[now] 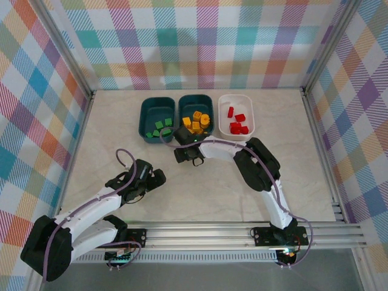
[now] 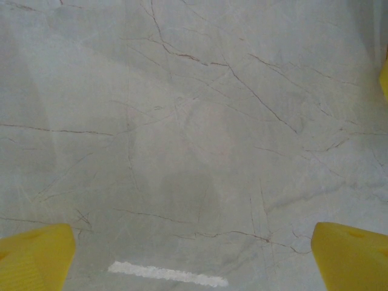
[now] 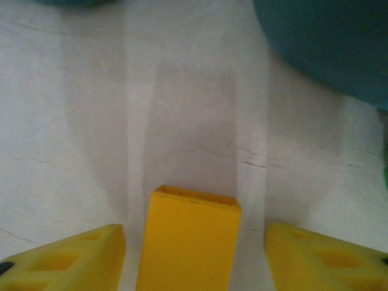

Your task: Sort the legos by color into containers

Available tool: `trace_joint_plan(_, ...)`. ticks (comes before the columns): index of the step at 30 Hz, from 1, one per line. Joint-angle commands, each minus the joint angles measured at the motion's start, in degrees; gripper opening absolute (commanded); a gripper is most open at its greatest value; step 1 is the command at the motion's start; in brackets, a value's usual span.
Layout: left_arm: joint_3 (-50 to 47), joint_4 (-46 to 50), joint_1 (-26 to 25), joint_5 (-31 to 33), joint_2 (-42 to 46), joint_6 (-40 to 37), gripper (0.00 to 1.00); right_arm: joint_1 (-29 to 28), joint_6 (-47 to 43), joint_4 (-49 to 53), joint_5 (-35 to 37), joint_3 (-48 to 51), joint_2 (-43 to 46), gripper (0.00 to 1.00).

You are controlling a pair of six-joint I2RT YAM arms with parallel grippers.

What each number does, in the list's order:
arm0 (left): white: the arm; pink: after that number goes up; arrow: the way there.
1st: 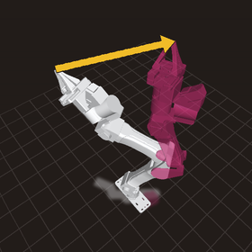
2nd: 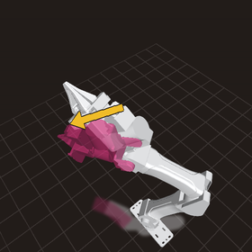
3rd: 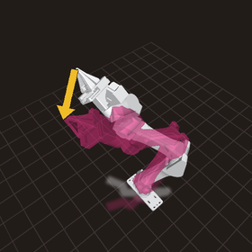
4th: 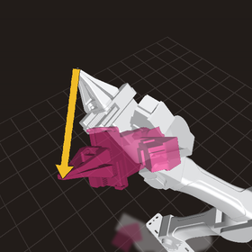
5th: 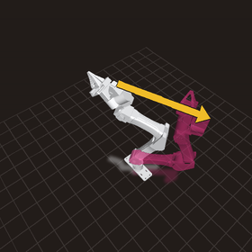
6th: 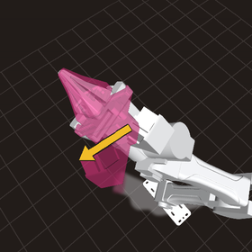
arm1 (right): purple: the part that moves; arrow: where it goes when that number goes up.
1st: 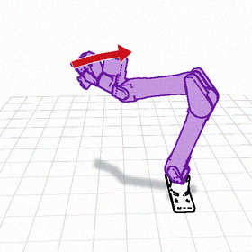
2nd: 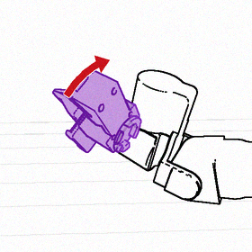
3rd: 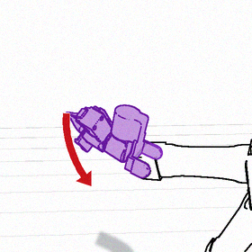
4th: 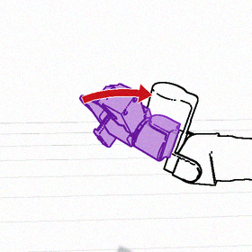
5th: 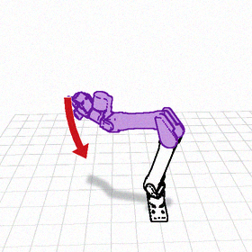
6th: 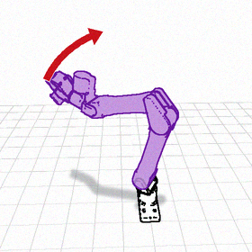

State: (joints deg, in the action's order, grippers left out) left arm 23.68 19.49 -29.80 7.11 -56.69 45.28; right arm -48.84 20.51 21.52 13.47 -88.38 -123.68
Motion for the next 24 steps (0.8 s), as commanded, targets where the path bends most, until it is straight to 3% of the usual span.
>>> trace_joint_plan(1,-1.8,0.5,0.4,0.9,1.2,0.7,1.00,-0.1,0.2,2.1,0.7,0.3,0.2,0.49)
trace_joint_plan(4,-2.1,0.5,0.4,0.9,1.6,0.6,1.00,-0.1,-1.1,0.7,2.1,1.4,2.7,0.35)
trace_joint_plan(7,-1.8,0.7,0.4,0.8,1.7,0.5,1.00,-0.1,-2.1,0.0,3.2,1.3,5.2,0.29)
trace_joint_plan(14,-2.0,-0.1,0.4,-1.3,2.0,1.0,1.00,2.5,-7.0,-0.6,8.7,-2.0,9.8,0.29)
trace_joint_plan(24,0.6,-0.3,0.3,-5.9,-3.4,-0.3,1.00,13.2,-9.0,8.2,5.4,-22.6,-4.1,0.33)
